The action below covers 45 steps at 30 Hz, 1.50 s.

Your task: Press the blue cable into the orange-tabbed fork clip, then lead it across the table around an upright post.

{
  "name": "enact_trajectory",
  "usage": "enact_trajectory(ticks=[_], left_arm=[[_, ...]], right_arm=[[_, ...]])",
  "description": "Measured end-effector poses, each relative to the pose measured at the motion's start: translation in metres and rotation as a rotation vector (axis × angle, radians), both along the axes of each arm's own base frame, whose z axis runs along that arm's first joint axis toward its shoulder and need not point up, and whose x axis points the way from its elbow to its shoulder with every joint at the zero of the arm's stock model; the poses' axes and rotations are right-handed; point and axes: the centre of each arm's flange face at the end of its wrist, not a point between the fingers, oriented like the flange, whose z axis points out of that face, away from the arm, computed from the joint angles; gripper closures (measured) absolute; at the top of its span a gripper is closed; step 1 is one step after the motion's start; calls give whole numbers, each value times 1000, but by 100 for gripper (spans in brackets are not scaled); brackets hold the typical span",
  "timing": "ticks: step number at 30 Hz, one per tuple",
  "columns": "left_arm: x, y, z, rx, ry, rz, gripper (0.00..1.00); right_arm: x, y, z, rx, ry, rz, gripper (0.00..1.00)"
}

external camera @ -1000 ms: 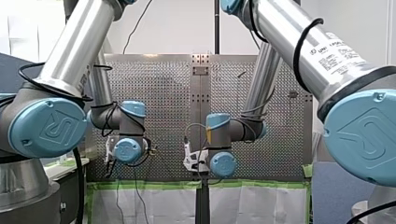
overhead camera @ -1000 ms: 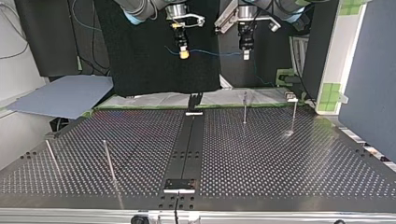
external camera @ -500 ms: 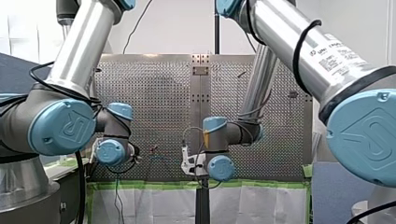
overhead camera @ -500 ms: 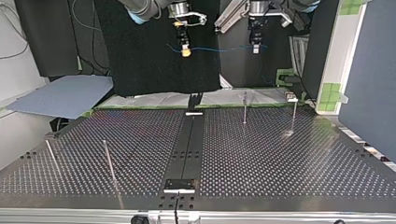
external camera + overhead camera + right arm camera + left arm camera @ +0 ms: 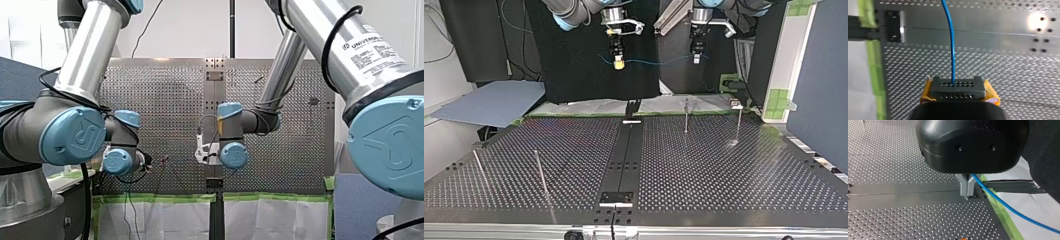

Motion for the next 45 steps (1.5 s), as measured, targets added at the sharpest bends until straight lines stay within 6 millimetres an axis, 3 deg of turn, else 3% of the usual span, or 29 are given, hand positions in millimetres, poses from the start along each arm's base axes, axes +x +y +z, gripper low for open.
enact_trajectory(ticks=[6, 10, 20, 26, 45], left_arm=[[14, -4, 2, -26, -20, -2, 100], [22, -5, 0, -66, -36, 2, 100], [35, -6, -16, -169, -69, 24, 100], [54, -9, -27, -237, -107, 30, 100], [82, -10, -70, -411, -173, 36, 100]], right_arm=[[14, -11, 44, -60, -87, 0, 100], [18, -16, 51, -81, -130, 0, 100], [36, -38, 28, -112, -188, -2, 100], [49, -51, 12, -112, -200, 11, 100], [52, -87, -72, -20, -97, 22, 100]])
